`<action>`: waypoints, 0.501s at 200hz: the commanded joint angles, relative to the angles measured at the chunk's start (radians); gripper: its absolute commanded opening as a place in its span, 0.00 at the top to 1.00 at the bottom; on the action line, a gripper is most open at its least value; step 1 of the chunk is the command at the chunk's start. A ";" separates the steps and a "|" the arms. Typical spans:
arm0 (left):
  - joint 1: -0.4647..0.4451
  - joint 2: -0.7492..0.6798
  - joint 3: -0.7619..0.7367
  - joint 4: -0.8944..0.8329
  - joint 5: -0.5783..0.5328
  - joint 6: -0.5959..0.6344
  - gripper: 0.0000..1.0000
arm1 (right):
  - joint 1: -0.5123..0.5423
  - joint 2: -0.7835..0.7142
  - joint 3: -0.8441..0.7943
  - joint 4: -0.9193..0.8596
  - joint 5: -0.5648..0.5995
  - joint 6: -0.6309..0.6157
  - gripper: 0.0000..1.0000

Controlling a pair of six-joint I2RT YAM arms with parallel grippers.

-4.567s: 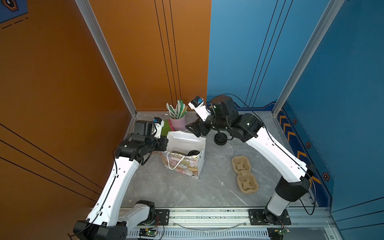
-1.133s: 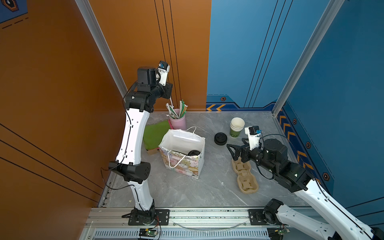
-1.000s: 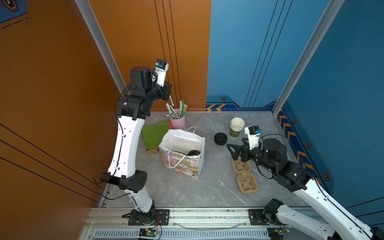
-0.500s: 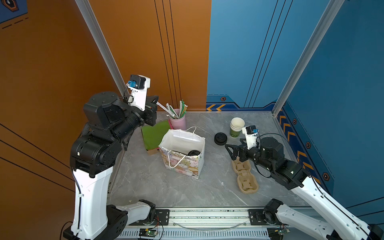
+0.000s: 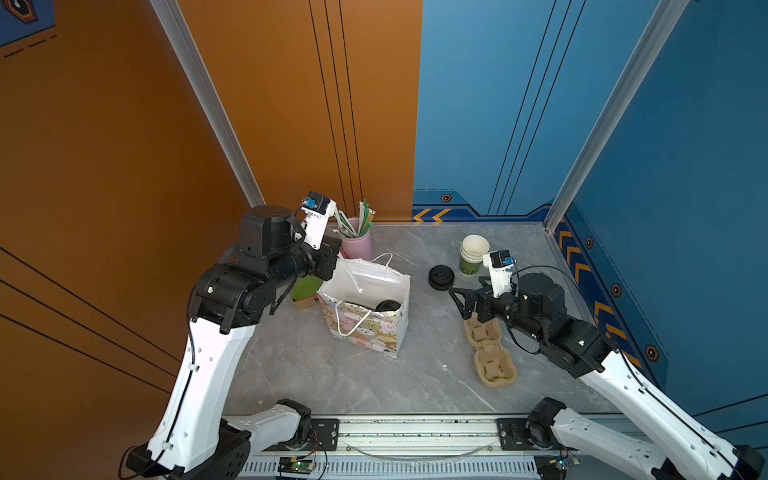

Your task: Pack the takeout coffee

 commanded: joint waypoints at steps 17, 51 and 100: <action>-0.010 -0.002 -0.127 0.031 -0.042 -0.009 1.00 | -0.005 -0.002 -0.001 0.017 -0.010 0.007 0.00; -0.007 -0.021 -0.269 0.161 -0.057 -0.026 1.00 | -0.006 -0.008 -0.016 0.016 -0.011 0.008 0.00; 0.002 0.008 -0.366 0.227 -0.064 -0.017 1.00 | -0.007 -0.008 -0.028 0.014 -0.013 0.001 0.00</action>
